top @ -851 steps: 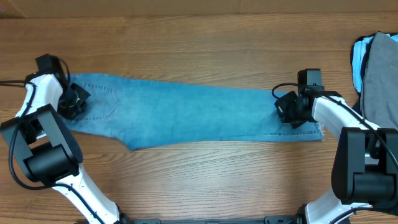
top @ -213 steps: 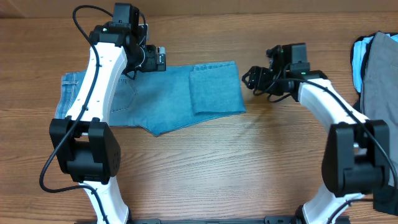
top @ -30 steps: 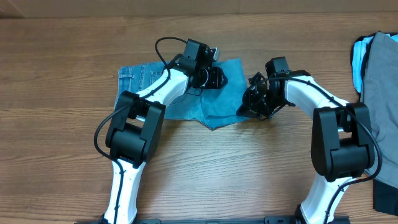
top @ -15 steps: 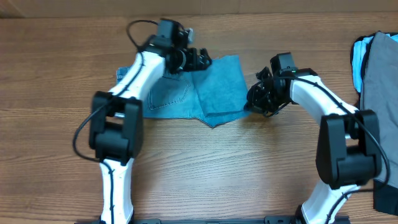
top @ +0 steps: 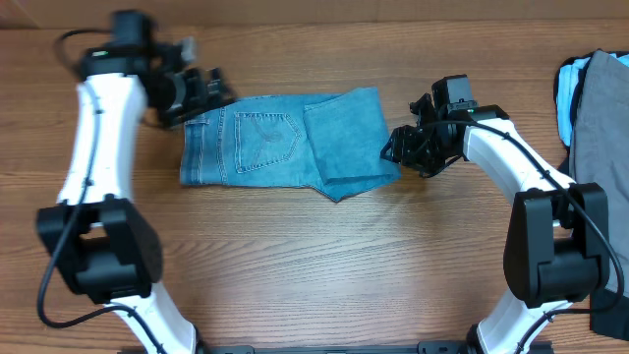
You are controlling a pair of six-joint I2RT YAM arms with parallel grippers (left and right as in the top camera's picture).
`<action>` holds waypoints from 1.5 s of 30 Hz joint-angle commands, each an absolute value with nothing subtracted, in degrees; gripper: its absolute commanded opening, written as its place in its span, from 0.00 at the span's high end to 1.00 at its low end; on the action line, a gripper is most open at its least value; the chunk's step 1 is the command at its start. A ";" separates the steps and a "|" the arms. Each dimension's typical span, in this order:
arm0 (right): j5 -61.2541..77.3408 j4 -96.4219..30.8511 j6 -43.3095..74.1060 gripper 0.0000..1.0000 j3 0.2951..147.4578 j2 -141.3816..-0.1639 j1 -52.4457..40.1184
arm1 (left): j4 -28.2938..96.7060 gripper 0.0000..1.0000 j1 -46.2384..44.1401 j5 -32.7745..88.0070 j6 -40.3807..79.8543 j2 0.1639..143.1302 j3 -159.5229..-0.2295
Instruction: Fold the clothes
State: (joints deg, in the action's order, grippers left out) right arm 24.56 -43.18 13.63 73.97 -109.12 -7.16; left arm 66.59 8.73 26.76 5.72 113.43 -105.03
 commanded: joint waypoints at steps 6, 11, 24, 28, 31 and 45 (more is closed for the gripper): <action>24.03 -42.76 13.52 0.33 75.07 -107.72 -6.94 | 70.30 0.00 17.21 23.44 -8.99 117.01 -102.85; 24.05 -43.11 13.54 0.17 75.07 -107.72 -6.94 | 70.06 0.00 17.26 23.59 -13.82 121.58 -102.85; 24.03 -43.99 13.52 0.00 75.07 -107.72 -6.94 | 68.77 0.00 17.06 32.49 -19.38 134.47 -102.83; 24.03 -43.99 13.52 0.00 75.07 -107.72 -6.94 | 67.64 0.00 16.38 35.05 -19.33 135.68 -102.80; 24.03 -43.99 13.52 0.00 75.07 -107.72 -6.94 | 67.44 0.06 15.40 37.19 -19.33 136.73 -102.78; 24.03 -43.97 13.52 0.00 75.07 -107.72 -6.94 | 66.04 0.96 12.67 25.78 -6.02 139.39 -103.77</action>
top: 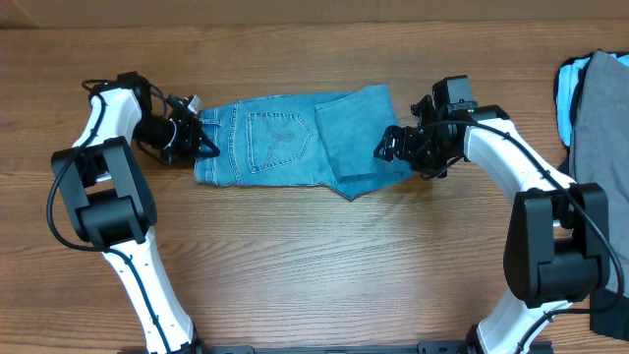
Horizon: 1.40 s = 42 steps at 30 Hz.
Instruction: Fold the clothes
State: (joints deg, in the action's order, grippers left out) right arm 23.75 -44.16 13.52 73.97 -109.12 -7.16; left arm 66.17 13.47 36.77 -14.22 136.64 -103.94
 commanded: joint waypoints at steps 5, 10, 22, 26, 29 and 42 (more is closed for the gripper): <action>24.01 -43.53 13.50 0.00 75.07 -107.72 -6.94 | 69.04 0.96 15.00 17.69 3.18 139.37 -106.74; 24.01 -42.37 13.50 0.00 75.07 -107.72 -6.94 | 73.49 0.96 15.99 17.39 3.92 139.02 -114.67; 24.01 -34.13 13.52 0.00 75.07 -107.74 -6.94 | 89.23 0.96 7.49 17.56 3.88 138.91 -138.72; 22.90 -32.25 13.56 0.00 75.07 -107.74 -6.94 | 89.73 0.96 0.86 18.74 4.95 138.91 -140.75; 18.11 -31.68 13.65 0.00 75.07 -107.77 -6.94 | 88.75 0.96 -4.10 21.21 4.93 138.91 -140.79; 12.88 -30.50 13.74 0.00 75.07 -115.39 -6.94 | 76.05 0.96 -22.15 28.77 6.46 138.91 -141.29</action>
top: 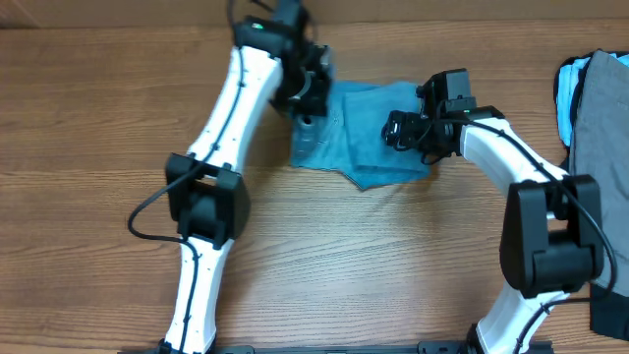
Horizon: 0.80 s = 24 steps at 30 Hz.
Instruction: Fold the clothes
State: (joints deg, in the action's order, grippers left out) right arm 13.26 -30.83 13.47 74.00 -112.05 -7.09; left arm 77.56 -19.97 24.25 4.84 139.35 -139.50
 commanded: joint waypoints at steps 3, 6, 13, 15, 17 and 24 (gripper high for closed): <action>12.93 -30.68 13.74 0.00 75.07 -117.23 -6.94 | 76.38 0.96 -22.55 28.36 6.46 138.89 -143.00; 13.28 -30.65 13.69 0.00 75.07 -118.39 -6.94 | 77.60 0.96 -22.28 28.40 6.50 138.89 -146.93; 14.04 -30.20 13.72 0.00 75.07 -118.67 -6.94 | 76.23 0.96 -22.96 31.86 8.43 138.89 -152.00; 14.68 -30.22 13.72 0.00 75.07 -118.67 -6.94 | 75.31 0.96 -23.83 33.08 8.47 138.93 -151.98; 15.18 -30.26 13.72 0.00 75.07 -118.67 -6.94 | 74.65 0.96 -25.12 32.80 8.43 139.13 -151.87; 16.64 -30.55 13.69 0.00 75.07 -118.67 -6.94 | 72.03 0.96 -29.93 32.53 8.38 139.20 -151.52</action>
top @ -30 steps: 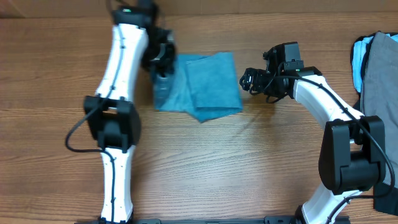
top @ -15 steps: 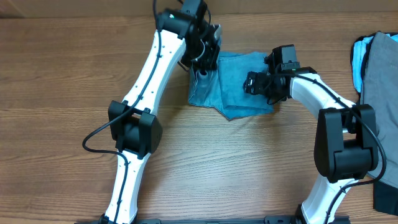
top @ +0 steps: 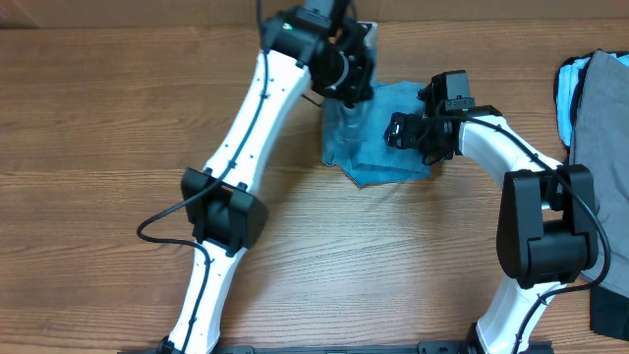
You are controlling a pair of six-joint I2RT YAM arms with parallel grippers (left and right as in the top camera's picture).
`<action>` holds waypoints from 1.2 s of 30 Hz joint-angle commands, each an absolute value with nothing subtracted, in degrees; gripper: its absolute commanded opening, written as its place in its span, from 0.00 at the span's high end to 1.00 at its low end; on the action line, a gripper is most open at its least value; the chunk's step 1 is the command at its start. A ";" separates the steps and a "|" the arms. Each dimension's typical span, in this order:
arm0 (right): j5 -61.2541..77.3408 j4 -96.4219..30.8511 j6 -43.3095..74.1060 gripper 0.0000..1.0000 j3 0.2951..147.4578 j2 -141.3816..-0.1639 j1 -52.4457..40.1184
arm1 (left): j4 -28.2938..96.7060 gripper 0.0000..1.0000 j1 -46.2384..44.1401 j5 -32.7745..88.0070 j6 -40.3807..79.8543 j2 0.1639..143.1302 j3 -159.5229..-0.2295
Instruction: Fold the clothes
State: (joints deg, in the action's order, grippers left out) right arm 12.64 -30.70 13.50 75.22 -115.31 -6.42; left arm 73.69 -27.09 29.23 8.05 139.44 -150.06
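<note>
A pair of blue denim shorts (top: 385, 155) lies bunched on the wooden table (top: 118, 147) at the upper middle of the overhead view. Its left end is lifted and carried over the rest. My left gripper (top: 348, 81) hangs above that lifted end, shut on it, and the cloth hangs down beneath the gripper. My right gripper (top: 401, 131) rests on the right part of the shorts. Its fingers are dark against the cloth, so their state does not show.
A pile of other clothes sits at the right edge: a grey garment (top: 596, 118) over a light blue one (top: 567, 93). A dark object (top: 611, 315) shows at the lower right corner. The left arm stretches diagonally across the table's middle.
My left gripper has moved right and slightly up with the denim end, so the shorts are folded further over themselves. The right gripper stays at the same spot on the cloth.
The shorts first lay spread flat, with my left gripper at their left end and my right at their right edge. Then my left gripper sat low at the waist end. Later that end was over the shorts' middle, and now further right.
</note>
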 commanded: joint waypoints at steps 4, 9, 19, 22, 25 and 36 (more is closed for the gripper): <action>17.08 -30.55 13.78 0.00 75.09 -118.61 -6.74 | 70.54 0.96 -32.12 28.01 8.71 139.39 -151.50; 20.32 -31.46 13.72 0.00 75.57 -116.97 -4.97 | 70.61 0.96 -33.06 25.47 9.04 139.39 -150.58; 27.49 -37.74 13.06 0.00 80.31 -110.69 1.89 | 66.81 0.87 -33.58 25.47 9.08 139.41 -148.29; 28.84 -38.89 13.06 0.00 80.55 -109.01 3.51 | 64.64 0.89 -33.58 25.50 9.74 139.41 -147.06; 28.84 -39.68 13.04 0.00 80.55 -107.48 4.67 | 61.63 0.90 -33.69 25.50 9.91 139.41 -144.94; 30.76 -39.31 13.17 0.00 80.66 -106.59 6.37 | 44.12 0.91 -36.38 25.78 12.08 139.41 -134.54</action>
State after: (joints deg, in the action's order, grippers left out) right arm 29.61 -39.77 13.47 79.02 -108.47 5.93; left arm 47.24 -34.37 24.64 11.70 139.57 -136.49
